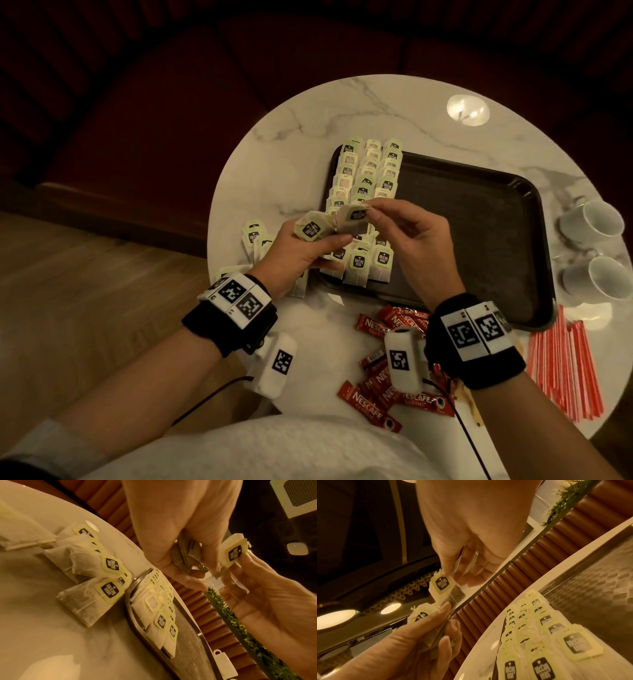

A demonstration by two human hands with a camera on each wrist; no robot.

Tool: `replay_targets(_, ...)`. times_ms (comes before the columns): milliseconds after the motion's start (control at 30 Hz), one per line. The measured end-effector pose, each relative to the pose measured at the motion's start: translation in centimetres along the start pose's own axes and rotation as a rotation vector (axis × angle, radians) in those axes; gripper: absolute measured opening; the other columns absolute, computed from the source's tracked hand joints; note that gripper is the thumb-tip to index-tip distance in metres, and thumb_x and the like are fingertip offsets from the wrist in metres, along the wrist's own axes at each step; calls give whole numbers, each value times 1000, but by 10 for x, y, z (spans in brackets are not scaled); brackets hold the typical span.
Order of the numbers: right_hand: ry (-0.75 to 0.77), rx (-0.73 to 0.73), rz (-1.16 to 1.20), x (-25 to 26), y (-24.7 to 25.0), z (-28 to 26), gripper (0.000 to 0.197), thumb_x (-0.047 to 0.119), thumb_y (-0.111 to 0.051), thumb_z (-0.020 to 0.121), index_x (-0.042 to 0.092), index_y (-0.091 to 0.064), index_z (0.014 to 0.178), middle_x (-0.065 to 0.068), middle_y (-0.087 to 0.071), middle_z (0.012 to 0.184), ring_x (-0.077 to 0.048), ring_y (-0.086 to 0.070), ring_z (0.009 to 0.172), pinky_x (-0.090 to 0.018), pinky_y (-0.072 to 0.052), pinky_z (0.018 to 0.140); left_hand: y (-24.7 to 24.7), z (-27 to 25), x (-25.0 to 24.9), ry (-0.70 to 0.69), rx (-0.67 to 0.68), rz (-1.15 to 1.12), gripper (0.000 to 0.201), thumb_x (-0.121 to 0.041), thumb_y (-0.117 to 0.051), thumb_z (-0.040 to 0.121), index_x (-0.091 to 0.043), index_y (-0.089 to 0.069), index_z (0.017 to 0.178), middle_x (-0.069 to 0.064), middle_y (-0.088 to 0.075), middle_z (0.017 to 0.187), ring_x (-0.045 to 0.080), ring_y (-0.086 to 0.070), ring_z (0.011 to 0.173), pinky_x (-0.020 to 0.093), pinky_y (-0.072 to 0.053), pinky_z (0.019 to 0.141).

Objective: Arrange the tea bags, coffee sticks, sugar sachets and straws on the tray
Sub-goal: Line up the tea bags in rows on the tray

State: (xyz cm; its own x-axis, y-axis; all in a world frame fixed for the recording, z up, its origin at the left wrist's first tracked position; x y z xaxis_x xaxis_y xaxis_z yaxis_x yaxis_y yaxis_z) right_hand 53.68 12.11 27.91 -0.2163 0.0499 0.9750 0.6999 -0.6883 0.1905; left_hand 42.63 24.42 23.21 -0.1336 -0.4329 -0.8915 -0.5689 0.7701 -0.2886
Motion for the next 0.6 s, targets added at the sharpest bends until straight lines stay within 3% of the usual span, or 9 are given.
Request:
replay_targets(67,-31,40,22,0,-3,-1,29,11,-66,91,18,-65,119,-5,-71,110,-13,-67,103,-23,-55,83,-2,0,-1,-2,0,-32,27,-1,-68,85,-1,-63,111,1,-69,83,14,-64,77,31,-60,62)
replay_targets(167,-66,97,17,-1,-5,-5,39,11,-68,89,24,-59,125,-4,-70,110,-13,-67,104,-25,-56,86,-6,-2,-3,9,16,-106,21,-1,-64,87,-5,-66,107,4,-69,85,12,-63,73,26,-58,59)
replay_targets(333,-102,13,77,-5,-1,-5,27,3,-70,86,12,-61,110,0,-72,95,-11,-71,88,-20,-55,77,-8,-2,-8,-22,6,-106,24,-13,-73,74,-19,-67,96,-3,-66,74,10,-61,67,25,-57,55)
replay_targets(433,-121,28,42,-9,2,-3,20,5,-72,84,15,-66,100,-2,-73,96,-14,-72,90,-23,-57,79,-3,-1,-11,-59,-36,-98,26,-20,-74,69,-21,-66,94,-5,-64,72,9,-58,64,25,-55,56)
replay_targets(600,-152,16,27,-15,7,-8,12,17,-72,83,22,-71,94,1,-74,95,-13,-71,90,-23,-57,80,-2,0,-11,-56,-48,-69,17,-19,-75,71,-17,-69,87,0,-67,78,10,-58,66,25,-56,55)
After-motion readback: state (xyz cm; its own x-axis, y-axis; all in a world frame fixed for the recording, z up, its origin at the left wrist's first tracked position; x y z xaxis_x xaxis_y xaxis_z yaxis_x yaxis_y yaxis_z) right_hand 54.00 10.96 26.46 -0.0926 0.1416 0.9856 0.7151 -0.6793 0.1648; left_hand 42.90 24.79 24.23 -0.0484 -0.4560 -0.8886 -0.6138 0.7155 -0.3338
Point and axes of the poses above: each hand's wrist, its own z-axis towards the middle knuckle, its own y-axis out of the back of the hand, x = y × z, the point moved 4 cm from there along z, towards the middle knuckle
